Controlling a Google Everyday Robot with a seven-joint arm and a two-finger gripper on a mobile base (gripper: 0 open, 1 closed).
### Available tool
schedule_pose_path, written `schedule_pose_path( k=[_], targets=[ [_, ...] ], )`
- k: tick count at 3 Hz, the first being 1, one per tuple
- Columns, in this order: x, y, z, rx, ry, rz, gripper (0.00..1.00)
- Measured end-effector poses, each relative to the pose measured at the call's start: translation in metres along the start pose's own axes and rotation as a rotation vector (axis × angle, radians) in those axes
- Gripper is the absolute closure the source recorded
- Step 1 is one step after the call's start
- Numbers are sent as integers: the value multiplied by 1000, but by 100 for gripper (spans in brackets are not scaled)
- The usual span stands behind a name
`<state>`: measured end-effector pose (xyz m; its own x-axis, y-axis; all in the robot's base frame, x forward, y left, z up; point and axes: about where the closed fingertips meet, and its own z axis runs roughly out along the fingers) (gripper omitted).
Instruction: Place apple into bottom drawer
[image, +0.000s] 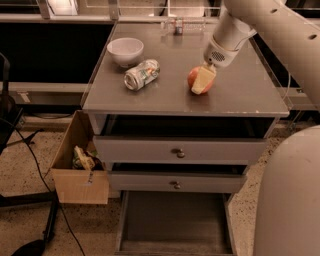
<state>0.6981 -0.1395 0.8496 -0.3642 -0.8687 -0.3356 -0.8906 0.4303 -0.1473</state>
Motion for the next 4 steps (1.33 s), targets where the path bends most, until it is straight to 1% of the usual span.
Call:
schedule_pose_path(
  k=[1,2,3,4],
  targets=[
    [0,0,0,0,0,0,88],
    [9,11,-19,13,-8,-16,100],
    [25,32,-51,43,-24,-32,100],
    [49,64,-82,75,-37,-27,100]
  ],
)
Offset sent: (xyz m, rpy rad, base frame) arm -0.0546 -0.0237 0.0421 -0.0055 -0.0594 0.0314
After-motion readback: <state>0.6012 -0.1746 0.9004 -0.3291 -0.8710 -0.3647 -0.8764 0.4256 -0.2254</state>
